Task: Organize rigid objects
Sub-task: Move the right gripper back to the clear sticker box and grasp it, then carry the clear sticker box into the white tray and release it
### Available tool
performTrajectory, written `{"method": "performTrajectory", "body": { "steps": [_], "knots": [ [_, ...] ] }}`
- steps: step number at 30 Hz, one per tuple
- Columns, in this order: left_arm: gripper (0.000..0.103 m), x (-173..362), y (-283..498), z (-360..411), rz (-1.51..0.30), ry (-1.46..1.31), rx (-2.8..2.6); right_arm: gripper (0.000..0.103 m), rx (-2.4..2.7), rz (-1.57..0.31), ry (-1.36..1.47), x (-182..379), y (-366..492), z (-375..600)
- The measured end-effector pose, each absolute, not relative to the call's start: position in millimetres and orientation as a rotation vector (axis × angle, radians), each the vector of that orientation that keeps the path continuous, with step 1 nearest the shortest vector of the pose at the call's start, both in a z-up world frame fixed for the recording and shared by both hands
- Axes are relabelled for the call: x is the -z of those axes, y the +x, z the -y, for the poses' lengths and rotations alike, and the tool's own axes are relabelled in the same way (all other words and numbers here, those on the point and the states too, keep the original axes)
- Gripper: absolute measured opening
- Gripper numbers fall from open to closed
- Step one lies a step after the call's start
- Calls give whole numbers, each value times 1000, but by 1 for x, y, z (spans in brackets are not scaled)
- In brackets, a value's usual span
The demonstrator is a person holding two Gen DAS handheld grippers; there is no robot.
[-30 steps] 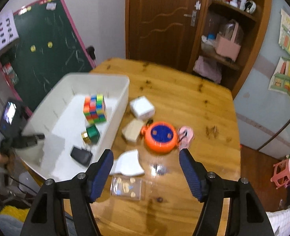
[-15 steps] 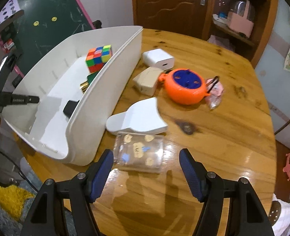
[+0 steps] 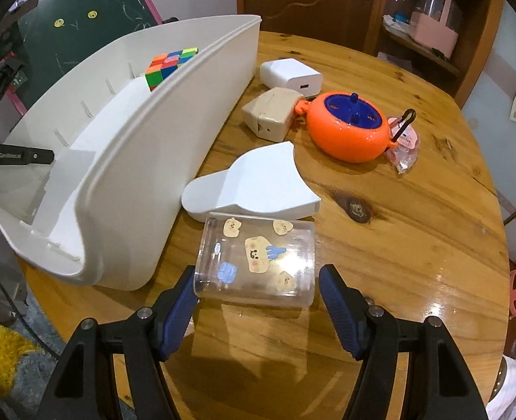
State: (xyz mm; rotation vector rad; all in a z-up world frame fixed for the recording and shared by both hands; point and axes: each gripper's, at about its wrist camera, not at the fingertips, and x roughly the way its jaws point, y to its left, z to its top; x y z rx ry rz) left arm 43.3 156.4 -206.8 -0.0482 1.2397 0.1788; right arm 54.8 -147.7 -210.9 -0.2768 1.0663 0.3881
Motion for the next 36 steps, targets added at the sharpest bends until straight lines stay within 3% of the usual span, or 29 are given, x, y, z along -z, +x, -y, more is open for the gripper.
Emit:
{"method": "performTrajectory", "body": {
  "steps": [5, 8, 18, 36],
  "knots": [
    [14, 207, 43, -156, -1239, -49, -179, 70, -388, -1049, -295, 213, 55, 144],
    [14, 207, 43, -156, -1239, -48, -178, 63, -408, -1048, -280, 213, 55, 144],
    [14, 207, 43, -155, -1238, -45, -178, 62, -350, -996, -235, 193, 57, 159],
    [14, 207, 44, -155, -1238, -44, -177, 62, -360, -709, -188, 60, 62, 148]
  ]
}}
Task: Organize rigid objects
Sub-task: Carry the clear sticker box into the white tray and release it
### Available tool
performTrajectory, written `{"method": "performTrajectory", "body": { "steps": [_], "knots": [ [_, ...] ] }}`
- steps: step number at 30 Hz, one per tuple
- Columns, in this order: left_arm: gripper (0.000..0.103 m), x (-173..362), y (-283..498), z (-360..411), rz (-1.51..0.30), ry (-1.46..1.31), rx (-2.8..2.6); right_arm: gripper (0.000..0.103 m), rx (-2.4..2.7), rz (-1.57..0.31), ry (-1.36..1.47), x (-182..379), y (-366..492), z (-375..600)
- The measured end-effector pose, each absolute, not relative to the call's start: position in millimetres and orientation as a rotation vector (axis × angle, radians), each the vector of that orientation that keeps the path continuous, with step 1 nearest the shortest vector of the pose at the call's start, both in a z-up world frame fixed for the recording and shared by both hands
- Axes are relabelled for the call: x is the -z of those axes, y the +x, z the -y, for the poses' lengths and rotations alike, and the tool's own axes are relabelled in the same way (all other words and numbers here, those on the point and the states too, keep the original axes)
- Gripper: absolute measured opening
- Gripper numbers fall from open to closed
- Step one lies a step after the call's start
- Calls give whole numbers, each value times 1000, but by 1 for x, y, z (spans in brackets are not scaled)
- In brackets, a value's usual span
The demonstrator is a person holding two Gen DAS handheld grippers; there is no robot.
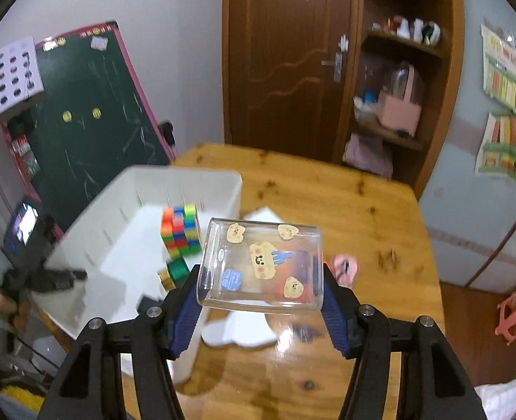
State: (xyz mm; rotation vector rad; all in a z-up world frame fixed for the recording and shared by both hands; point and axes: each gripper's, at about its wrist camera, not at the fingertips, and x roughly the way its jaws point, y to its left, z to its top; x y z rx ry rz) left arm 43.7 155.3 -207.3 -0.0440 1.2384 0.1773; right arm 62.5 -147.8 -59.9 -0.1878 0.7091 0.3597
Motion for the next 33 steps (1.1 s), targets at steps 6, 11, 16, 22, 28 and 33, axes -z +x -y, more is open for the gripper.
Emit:
{"method": "performTrajectory", "body": {
  "steps": [6, 11, 16, 22, 28, 33],
  "knots": [
    [14, 207, 44, -155, -1238, -45, -177, 62, -390, -630, -227, 26, 75, 121],
    [14, 207, 43, -155, -1236, -46, -176, 62, -439, -573, -233, -1, 90, 91],
    [14, 207, 43, -155, -1235, -47, -177, 62, -488, -558, -258, -8, 104, 59],
    [14, 206, 44, -154, -1232, -59, -181, 62, -558, -619, -303, 18, 130, 16],
    [14, 206, 42, -157, -1233, -101, -189, 62, -581, -714, -377, 59, 153, -19],
    [14, 204, 39, -156, -1232, -106, -191, 62, -594, -788, -434, 92, 164, -41]
  ]
}}
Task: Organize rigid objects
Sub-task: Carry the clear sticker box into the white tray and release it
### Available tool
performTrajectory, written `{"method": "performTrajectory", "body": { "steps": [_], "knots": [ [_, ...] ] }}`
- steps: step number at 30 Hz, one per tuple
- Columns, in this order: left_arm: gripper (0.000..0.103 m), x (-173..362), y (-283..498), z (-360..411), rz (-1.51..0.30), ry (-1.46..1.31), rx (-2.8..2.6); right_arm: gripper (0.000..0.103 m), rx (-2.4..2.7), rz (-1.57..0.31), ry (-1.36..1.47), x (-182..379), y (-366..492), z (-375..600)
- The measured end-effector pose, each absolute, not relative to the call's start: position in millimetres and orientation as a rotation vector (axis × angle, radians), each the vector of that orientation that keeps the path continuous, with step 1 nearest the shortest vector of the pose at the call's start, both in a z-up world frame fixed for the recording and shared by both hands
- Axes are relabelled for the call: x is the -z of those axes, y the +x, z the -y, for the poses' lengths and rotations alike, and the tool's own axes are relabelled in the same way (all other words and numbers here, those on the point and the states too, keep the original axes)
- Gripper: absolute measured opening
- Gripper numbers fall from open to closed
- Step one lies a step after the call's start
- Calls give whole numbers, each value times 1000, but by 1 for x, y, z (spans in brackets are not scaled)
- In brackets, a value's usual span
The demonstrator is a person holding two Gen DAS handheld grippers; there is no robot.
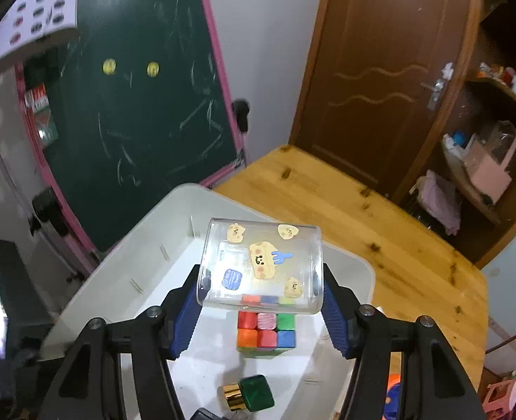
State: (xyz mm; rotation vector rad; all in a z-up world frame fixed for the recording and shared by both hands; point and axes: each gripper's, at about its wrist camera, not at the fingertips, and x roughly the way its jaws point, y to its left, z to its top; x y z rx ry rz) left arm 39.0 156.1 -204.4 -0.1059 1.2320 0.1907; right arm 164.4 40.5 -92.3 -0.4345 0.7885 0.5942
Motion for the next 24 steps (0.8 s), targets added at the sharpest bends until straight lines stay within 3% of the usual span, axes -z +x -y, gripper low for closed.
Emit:
{"method": "performTrajectory", "body": {
  "steps": [12, 24],
  "knots": [
    [14, 207, 39, -156, -1234, -93, -182, 62, -632, -883, -568, 146, 172, -71],
    [14, 206, 40, -155, -1232, -90, -178, 67, -614, -922, -436, 150, 184, -51]
  ]
}}
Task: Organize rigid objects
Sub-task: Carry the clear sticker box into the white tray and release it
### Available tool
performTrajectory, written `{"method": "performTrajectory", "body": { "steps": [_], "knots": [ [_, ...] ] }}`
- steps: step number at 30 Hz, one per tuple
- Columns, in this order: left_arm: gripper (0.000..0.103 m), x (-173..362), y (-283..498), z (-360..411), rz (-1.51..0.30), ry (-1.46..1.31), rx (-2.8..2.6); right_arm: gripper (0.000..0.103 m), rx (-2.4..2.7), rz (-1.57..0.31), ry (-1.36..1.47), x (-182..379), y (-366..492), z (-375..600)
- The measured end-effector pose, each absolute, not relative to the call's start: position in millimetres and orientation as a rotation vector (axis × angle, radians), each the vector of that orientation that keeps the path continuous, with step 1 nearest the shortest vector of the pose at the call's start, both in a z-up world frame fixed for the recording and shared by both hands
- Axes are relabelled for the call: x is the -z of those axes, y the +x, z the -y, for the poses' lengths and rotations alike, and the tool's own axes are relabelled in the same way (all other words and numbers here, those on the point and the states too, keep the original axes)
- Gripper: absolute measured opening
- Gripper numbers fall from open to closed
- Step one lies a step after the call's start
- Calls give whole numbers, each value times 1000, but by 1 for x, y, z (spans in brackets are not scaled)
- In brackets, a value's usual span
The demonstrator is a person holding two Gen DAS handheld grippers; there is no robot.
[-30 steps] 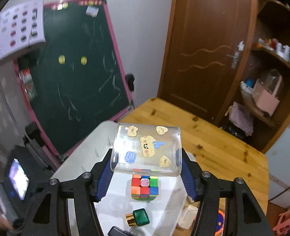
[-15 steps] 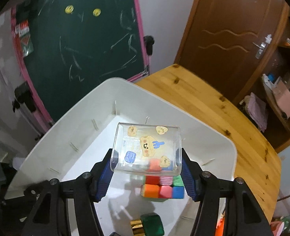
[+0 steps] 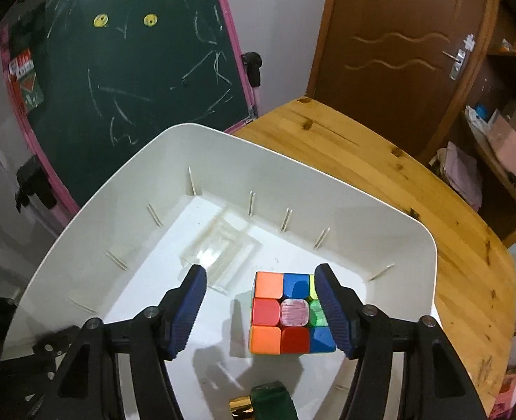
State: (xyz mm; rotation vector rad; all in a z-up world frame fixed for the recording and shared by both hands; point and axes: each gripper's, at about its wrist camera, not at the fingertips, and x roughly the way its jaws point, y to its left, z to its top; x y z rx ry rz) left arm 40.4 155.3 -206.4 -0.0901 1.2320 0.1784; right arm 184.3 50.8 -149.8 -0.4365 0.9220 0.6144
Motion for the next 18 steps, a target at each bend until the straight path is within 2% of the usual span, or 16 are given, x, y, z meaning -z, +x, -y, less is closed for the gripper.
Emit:
{"method": "performTrajectory", "body": {
  "steps": [18],
  "knots": [
    [17, 205, 44, -155, -1232, -92, -164, 67, -591, -935, -300, 144, 174, -30]
  ]
}}
